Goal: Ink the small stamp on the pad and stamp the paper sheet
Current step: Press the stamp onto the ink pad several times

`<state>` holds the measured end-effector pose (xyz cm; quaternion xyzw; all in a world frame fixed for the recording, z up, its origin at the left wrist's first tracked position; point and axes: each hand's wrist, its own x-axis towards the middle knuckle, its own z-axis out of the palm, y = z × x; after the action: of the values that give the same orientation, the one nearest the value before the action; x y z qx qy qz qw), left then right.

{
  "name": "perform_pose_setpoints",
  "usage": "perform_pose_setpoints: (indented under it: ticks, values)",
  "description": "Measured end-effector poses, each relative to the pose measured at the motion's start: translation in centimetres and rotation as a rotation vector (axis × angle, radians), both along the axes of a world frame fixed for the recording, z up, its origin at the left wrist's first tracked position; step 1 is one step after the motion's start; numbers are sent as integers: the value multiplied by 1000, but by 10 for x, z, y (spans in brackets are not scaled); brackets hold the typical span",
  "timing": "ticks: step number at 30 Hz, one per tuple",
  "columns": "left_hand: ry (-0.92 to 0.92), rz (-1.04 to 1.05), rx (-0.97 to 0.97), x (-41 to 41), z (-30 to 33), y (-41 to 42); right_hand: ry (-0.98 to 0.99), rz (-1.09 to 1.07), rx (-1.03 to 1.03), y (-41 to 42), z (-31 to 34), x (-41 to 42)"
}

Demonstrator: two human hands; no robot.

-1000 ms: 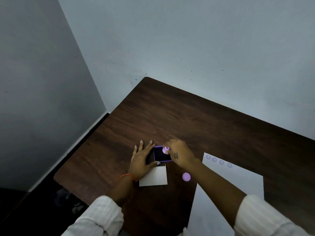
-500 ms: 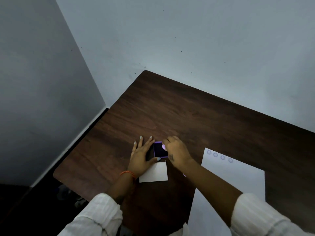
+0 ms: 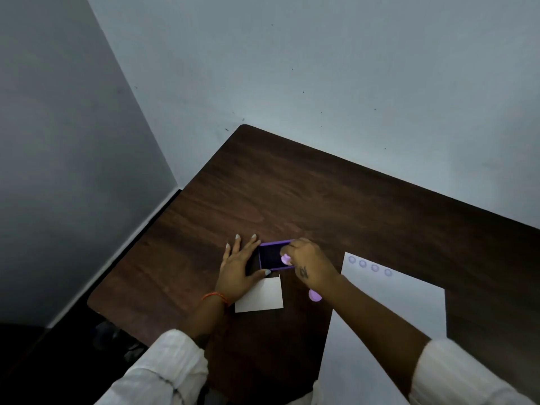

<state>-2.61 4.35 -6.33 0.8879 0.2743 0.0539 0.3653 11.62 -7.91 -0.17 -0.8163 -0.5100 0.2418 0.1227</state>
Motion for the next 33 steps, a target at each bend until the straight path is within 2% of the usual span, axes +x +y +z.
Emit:
perform_pose_setpoints:
  ticks: [2, 7, 9, 12, 18, 20, 24, 28, 30, 33]
  values:
    - [-12, 2, -3, 0, -1, 0, -12, 46, -11, 4, 1, 7]
    - [-9, 2, 16, 1, -2, 0, -122, -5, 38, -1, -3, -10]
    - [-6, -5, 16, 0, -1, 0, -148, 60, 28, -2, -8, -7]
    - [-8, -1, 1, 0, 0, 0, -74, 81, 34, -4, -14, 7]
    - [15, -8, -4, 0, 2, -1, 193, -162, 145, 7, 9, 16]
    - [11, -10, -2, 0, 3, -1, 137, -185, 171, 8, 11, 19]
    - [7, -9, 4, 0, 0, 0, -85, -55, 130, 4, -3, 6]
    - [-18, -10, 0, 0, -2, 0, -47, -76, 44, 18, 3, 18]
    - [-16, -12, 7, 0, -2, 0, -67, -1, -9, 19, 4, 22]
    - [-3, -7, 13, 0, -2, 0, -190, 114, 137, 8, -5, 18]
